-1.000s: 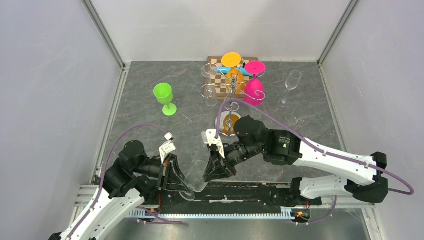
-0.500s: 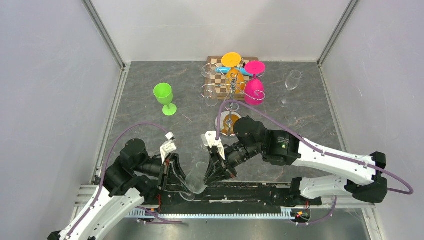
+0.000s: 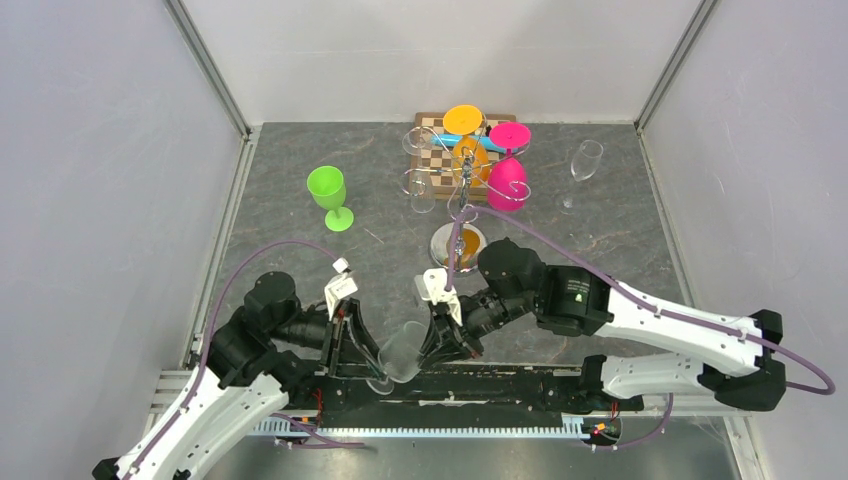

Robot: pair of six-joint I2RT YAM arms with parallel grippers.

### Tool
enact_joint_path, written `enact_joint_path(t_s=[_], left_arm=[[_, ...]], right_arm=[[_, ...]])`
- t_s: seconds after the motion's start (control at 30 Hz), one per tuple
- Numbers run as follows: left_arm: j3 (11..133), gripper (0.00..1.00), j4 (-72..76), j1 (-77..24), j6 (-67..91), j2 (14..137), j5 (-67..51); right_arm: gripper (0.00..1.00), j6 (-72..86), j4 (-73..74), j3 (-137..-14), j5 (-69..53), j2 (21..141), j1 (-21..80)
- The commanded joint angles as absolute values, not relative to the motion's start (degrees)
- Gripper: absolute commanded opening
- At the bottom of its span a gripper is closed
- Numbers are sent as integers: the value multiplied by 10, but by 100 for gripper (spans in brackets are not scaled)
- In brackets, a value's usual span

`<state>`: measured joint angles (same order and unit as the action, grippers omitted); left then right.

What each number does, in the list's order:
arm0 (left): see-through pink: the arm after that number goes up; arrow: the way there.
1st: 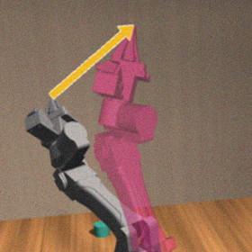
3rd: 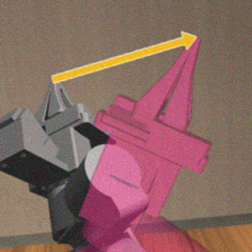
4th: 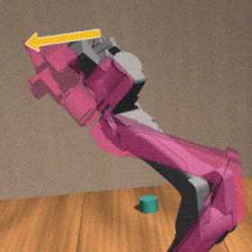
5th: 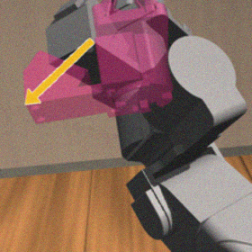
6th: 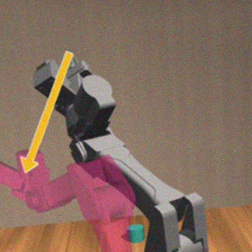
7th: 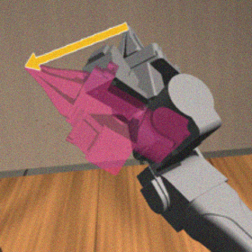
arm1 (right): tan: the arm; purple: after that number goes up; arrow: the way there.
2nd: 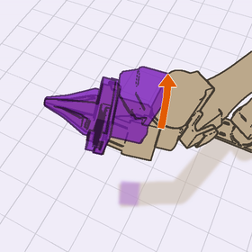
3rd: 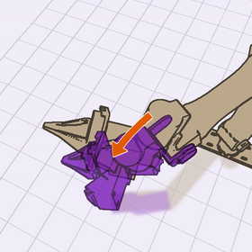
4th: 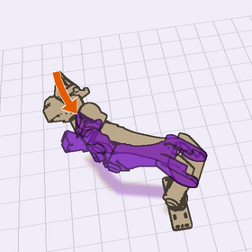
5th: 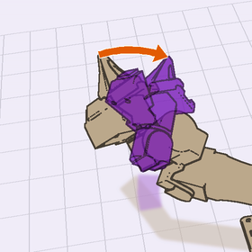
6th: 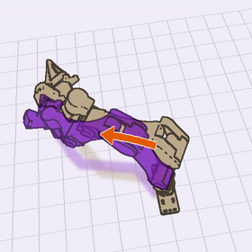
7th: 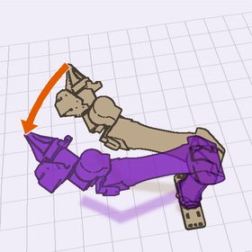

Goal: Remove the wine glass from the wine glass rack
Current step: Place the wine glass at the center of the board.

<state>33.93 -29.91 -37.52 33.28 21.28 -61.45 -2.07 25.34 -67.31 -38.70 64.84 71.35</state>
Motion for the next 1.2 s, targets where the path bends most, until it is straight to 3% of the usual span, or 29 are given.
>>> enact_joint_path(t_s=[0.0, 0.33, 0.77, 1.17], left_arm=[[377, 50, -285, -374, 315, 234, -579], [392, 53, -260, -374, 305, 286, -557], [382, 53, -208, -374, 296, 326, -475], [381, 53, -232, -374, 277, 312, -465]], right_arm=[[0, -40, 246, -641, -350, 602, 714], [0, -1, 243, -572, -242, 497, 713], [0, 93, 370, -565, 144, 452, 700], [0, 94, 432, -548, 124, 475, 491]])
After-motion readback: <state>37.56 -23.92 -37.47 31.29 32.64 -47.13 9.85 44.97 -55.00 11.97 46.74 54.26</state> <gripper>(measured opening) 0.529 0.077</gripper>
